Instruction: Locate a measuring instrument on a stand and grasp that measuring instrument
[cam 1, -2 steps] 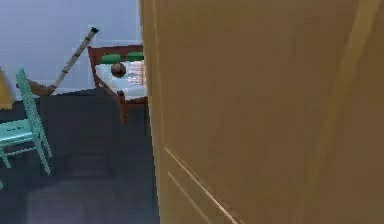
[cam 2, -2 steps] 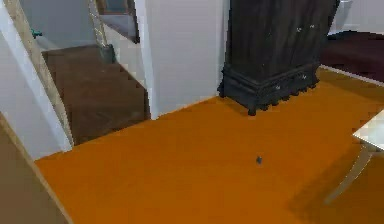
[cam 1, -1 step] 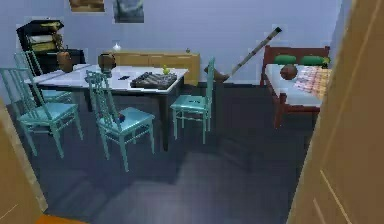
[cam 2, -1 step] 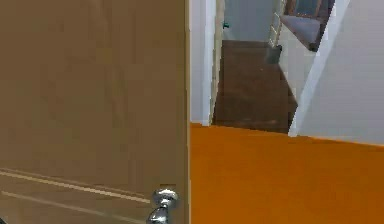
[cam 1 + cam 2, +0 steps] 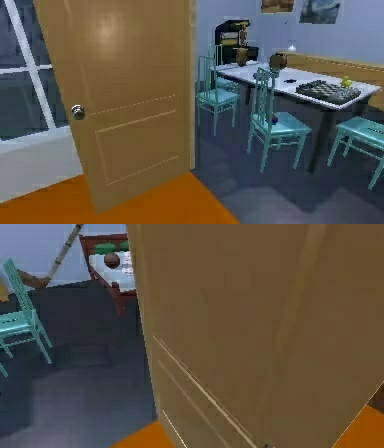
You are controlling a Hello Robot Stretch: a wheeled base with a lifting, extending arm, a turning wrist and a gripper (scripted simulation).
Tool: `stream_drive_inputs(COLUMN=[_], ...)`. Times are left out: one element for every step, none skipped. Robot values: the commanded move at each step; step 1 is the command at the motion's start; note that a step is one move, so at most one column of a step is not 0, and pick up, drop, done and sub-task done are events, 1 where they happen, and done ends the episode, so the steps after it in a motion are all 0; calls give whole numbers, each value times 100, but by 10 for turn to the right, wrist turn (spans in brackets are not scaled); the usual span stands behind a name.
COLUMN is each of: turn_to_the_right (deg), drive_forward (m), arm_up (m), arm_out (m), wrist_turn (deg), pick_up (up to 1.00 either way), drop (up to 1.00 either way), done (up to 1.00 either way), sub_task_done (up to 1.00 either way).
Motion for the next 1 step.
stream_drive_inputs(turn_to_the_right=[-330], drive_forward=[0], arm_up=[0], arm_out=[0], wrist_turn=[0], pick_up=[0], drop=[0], done=[0], sub_task_done=[0])
